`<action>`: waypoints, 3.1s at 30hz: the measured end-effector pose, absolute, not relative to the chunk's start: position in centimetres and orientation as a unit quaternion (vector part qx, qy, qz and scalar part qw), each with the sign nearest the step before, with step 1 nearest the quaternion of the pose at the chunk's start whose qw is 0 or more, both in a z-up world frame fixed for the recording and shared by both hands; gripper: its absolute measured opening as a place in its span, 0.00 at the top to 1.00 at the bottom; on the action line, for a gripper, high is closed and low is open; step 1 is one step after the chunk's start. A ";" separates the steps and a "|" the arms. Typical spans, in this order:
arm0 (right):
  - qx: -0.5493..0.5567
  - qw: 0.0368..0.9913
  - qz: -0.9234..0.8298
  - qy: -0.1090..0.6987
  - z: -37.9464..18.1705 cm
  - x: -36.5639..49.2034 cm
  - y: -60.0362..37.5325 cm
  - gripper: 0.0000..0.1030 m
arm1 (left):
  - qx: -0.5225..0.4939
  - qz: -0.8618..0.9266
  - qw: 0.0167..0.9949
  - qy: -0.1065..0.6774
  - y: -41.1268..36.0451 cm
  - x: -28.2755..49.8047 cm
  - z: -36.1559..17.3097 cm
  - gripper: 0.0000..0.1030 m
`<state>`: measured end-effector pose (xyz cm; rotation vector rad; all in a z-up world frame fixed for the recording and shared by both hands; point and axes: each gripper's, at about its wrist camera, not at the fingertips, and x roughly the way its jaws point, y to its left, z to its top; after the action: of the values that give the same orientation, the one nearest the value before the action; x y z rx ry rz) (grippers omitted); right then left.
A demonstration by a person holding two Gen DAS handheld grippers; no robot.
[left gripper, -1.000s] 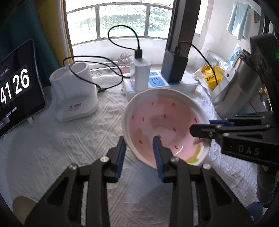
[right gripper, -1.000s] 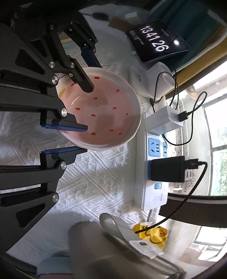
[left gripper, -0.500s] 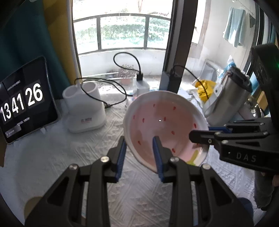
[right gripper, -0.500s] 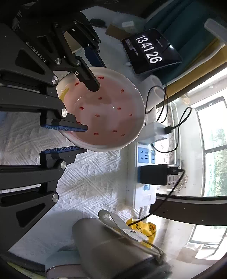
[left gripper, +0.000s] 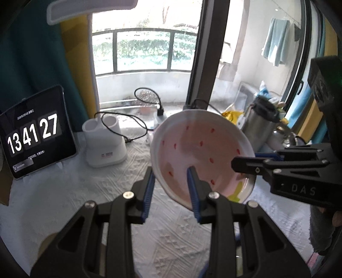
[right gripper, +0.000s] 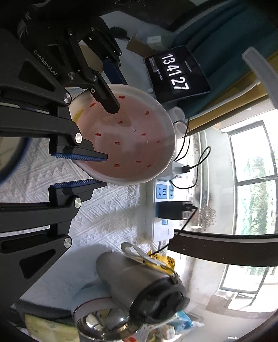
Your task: Organize plates and bowls
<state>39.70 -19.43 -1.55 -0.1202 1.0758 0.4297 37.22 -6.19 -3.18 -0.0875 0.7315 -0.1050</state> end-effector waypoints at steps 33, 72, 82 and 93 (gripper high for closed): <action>-0.086 0.837 0.212 0.497 2.0 26.0 -22.9 0.82 | -0.062 -0.069 0.933 0.348 -11.1 24.9 -0.8 0.69; -0.084 0.798 0.214 0.557 -4.2 23.9 -24.5 0.81 | -0.029 -0.080 0.903 0.422 -13.1 22.5 -7.2 0.69; -0.096 0.800 0.216 0.551 -4.5 23.8 -24.1 0.78 | -0.030 -0.073 0.899 0.430 -12.4 22.4 -8.2 0.69; -0.096 0.816 0.219 0.526 -4.5 23.0 -24.2 0.78 | -0.020 -0.073 0.909 0.409 -12.2 21.9 -7.6 0.67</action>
<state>23.01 -24.16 -4.51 -0.2046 1.1226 0.4660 21.87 -12.20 -7.60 -0.0413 0.8447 -0.1498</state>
